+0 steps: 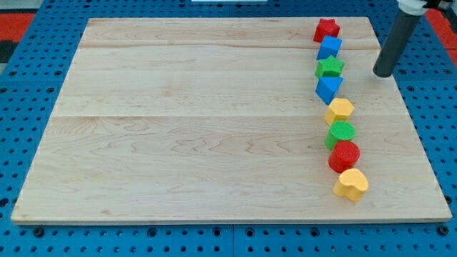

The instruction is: Push the blue triangle up and left

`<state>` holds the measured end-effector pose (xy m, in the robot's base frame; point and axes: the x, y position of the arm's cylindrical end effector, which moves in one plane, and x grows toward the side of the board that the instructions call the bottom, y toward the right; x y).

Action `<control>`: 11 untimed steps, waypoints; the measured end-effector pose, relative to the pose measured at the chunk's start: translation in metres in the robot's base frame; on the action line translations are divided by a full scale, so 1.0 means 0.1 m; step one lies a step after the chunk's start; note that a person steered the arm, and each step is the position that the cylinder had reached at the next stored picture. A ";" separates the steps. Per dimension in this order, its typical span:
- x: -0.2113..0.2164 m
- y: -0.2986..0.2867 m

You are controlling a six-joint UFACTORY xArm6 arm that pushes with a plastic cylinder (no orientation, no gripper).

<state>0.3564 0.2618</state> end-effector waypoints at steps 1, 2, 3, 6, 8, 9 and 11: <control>0.18 -0.13; 0.29 -0.33; 0.35 -0.55; 0.34 -1.68; 0.03 -2.11; -0.23 -2.11; -0.29 -1.74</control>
